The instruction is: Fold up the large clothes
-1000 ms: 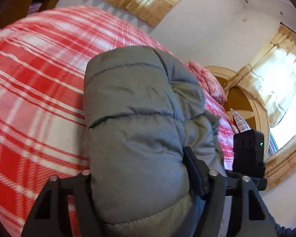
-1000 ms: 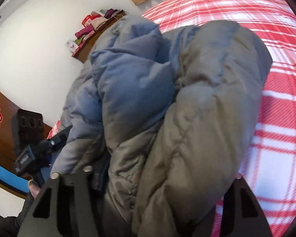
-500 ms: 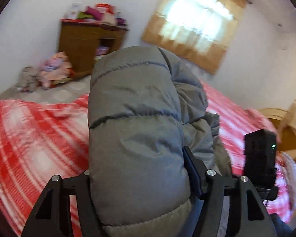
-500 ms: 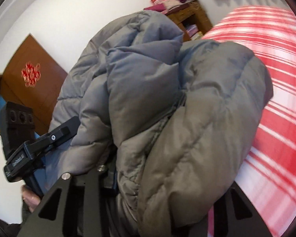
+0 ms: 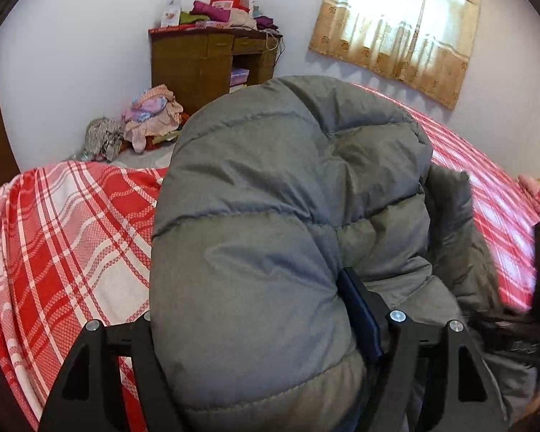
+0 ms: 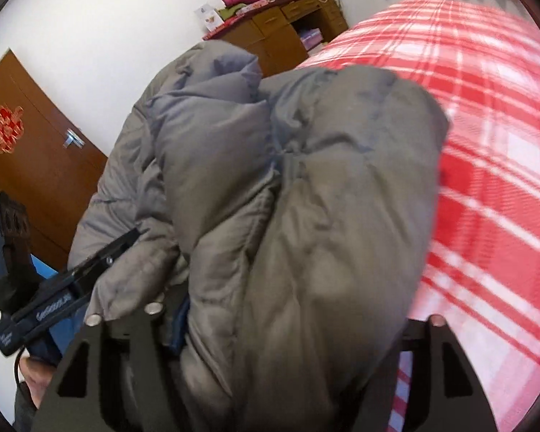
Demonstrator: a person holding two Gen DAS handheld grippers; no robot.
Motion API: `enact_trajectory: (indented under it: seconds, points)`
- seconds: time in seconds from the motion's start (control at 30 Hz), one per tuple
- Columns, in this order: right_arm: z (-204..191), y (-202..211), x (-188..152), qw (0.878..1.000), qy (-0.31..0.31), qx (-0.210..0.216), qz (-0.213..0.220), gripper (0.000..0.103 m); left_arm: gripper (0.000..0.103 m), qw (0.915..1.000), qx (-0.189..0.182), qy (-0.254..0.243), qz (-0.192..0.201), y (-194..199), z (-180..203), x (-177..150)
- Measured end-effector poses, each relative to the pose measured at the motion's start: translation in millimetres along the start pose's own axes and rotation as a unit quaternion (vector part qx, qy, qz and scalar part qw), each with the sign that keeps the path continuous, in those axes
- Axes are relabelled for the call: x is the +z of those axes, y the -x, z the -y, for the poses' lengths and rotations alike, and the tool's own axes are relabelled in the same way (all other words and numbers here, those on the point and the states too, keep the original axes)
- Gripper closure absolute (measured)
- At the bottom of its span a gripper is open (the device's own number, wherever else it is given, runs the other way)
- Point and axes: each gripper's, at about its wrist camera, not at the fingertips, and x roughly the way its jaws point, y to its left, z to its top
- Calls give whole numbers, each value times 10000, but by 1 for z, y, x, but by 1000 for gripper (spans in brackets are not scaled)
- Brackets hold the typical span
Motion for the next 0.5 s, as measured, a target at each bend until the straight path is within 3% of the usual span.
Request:
enact_trajectory:
  seconds: [0.17,0.27,0.4,0.5]
  points:
    - [-17,72,4,9932,124,-821,813,32,27,9998,129,-74,118,-8,-6,-3]
    - [-47,103,26,9868,360,-976,1241,30,27,9997,166,-87,159,-6,-8,-8]
    - [-83,83,48,9859,614,-1222,968,32,27,9994,259,-161,180,-4,-6,-9]
    - [-84,52,43,9893,473,-1144,776,46,27,9992,300,-190,182,-3,-1,-8]
